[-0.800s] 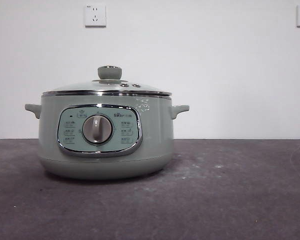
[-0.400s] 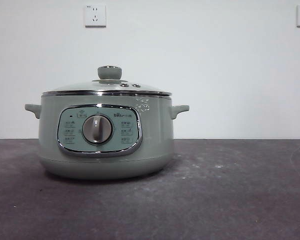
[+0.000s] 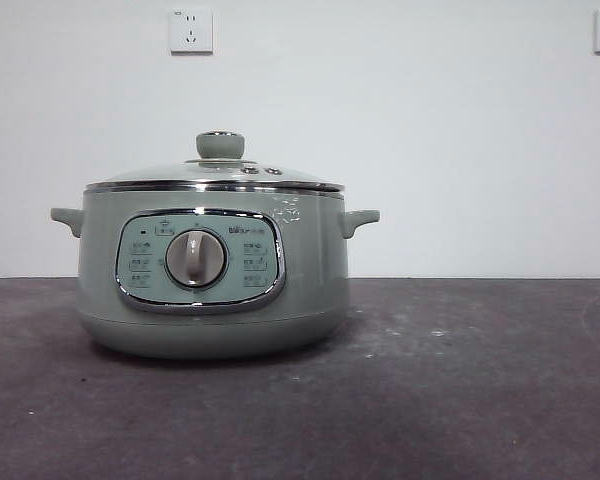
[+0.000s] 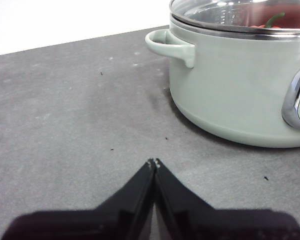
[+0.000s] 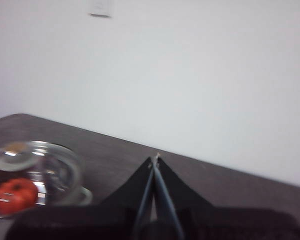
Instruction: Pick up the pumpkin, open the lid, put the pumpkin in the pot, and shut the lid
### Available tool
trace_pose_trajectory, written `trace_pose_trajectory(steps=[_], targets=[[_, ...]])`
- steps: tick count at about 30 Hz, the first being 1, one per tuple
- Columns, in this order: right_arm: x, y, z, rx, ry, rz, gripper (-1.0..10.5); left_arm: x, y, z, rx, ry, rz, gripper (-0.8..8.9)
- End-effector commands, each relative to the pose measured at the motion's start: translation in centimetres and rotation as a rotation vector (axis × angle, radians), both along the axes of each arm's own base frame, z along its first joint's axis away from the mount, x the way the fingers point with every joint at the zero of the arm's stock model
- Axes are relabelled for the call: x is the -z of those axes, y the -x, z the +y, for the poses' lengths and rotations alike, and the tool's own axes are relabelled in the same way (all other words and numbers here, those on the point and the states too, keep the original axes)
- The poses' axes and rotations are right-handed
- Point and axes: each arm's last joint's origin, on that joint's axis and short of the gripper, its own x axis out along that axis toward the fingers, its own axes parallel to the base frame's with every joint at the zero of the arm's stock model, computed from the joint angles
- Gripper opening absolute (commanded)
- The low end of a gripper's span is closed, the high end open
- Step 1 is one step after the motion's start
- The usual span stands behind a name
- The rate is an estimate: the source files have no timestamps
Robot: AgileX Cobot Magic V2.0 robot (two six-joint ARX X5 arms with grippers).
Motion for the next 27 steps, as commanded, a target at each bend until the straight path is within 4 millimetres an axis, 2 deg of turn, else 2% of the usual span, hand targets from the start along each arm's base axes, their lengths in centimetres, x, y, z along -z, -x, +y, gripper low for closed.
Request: trace_pose_trajectory(steps=[1,8,14,21,27], targets=[[4.2,-0.7,-0.2,0.068,-0.08,0.018,0.0,0.5,0.0,0.0,-0.005,0.006,0.013,-0.04],[11.1,-0.9,-0.3,0.117,-0.105,0.063,0.0,0.5,0.0,0.0,-0.004,0.006,0.013,-0.04],[15.5,-0.9,-0.4,0.159,-0.139,0.119,0.0,0.5,0.0,0.0,-0.004,0.006,0.013,-0.04],[18.6,-1.1,-0.4,0.161,-0.156,0.17,0.0,0.5,0.0,0.0,-0.005,0.006,0.013,-0.04],[19.3,-1.0,-0.4,0.166,-0.155,0.237,0.0,0.5,0.0,0.0,-0.005,0.006,0.013,-0.04]])
